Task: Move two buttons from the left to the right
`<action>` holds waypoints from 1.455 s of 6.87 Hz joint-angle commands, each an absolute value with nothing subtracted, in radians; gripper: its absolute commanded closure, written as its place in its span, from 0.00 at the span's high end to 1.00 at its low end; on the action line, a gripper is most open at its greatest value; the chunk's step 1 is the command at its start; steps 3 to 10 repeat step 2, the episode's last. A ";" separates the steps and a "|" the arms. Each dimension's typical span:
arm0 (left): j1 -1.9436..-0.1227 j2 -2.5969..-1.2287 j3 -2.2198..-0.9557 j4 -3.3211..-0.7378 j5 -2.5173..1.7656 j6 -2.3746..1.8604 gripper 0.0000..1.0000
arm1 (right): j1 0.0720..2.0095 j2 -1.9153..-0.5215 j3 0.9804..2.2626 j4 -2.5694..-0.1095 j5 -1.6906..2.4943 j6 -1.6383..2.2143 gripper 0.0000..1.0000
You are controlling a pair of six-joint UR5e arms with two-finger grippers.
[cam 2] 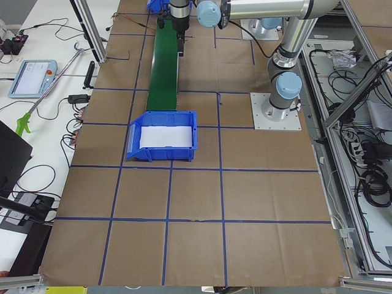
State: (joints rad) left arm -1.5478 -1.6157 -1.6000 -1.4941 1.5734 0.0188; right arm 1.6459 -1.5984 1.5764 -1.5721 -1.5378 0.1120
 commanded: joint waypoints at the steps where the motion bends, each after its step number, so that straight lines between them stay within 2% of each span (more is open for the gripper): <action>1: -1.548 -1.615 -1.598 -1.494 1.572 0.018 1.00 | 1.646 -1.598 1.575 -1.574 -1.537 0.112 1.00; 10: -1.548 -1.615 -1.598 -1.494 1.572 0.020 1.00 | 1.646 -1.598 1.577 -1.574 -1.539 0.112 1.00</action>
